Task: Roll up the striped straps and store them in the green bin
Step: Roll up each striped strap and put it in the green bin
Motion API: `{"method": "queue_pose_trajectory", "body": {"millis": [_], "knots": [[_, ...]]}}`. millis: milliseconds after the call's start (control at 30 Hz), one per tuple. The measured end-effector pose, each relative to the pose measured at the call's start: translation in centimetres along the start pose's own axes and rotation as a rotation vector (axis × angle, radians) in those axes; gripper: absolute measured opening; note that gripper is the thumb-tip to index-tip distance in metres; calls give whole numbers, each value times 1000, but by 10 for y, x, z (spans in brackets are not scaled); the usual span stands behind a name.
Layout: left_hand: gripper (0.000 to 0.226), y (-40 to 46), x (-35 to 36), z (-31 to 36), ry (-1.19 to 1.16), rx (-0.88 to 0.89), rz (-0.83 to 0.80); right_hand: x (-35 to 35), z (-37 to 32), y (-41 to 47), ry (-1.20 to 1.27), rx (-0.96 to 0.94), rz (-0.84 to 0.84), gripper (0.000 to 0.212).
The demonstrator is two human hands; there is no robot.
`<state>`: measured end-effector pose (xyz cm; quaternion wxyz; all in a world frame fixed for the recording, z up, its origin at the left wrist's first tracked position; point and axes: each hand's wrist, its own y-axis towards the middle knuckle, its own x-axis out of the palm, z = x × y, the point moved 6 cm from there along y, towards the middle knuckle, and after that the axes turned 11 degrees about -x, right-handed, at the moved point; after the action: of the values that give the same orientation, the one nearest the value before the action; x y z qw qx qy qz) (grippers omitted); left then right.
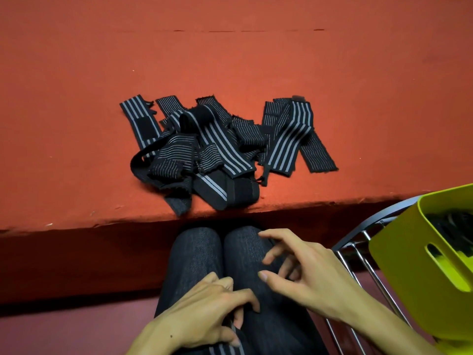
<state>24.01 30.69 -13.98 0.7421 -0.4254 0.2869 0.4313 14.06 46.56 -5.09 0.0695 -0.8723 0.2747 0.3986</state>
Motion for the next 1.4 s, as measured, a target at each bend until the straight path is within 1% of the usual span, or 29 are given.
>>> {"method": "queue_pose_trajectory", "body": {"millis": [100,200,300,433,600,700,833,900,967,1033,1133,1200,1233,1300,1400], "knots": [[49,-7,-24,-5,-124,-11,100,-5,1,-1,2,-2,19,58],[40,-17,-68,-9,-225,-16,287,-5,0,4,-6,-16,18,58],[37,-25,-116,-9,-284,9,453,-5,-10,18,6,-56,17,56],[40,-34,-169,-2,-340,73,557,-15,-25,45,-34,-124,41,62],[33,-49,-234,9,-334,140,695,-52,-46,89,8,-243,162,46],[34,-62,-270,7,-361,136,782,-86,-66,111,61,-307,245,41],[35,-64,-304,3,-376,128,775,-127,-95,133,90,-376,298,41],[29,-63,-317,0,-373,137,787,-144,-105,144,110,-397,303,44],[21,-60,-326,1,-419,180,782,-156,-110,156,103,-406,288,50],[20,-57,-334,2,-498,234,745,-164,-112,166,58,-401,270,53],[19,-56,-342,1,-606,307,682,-174,-104,178,10,-385,249,46],[21,-58,-347,-5,-649,304,692,-180,-94,185,-25,-358,254,40],[24,-58,-350,-9,-659,287,704,-183,-91,188,-12,-356,267,38],[25,-57,-353,-16,-659,251,704,-189,-90,197,106,-377,290,34],[19,-58,-360,-25,-623,203,748,-201,-90,211,300,-394,317,41]]}}
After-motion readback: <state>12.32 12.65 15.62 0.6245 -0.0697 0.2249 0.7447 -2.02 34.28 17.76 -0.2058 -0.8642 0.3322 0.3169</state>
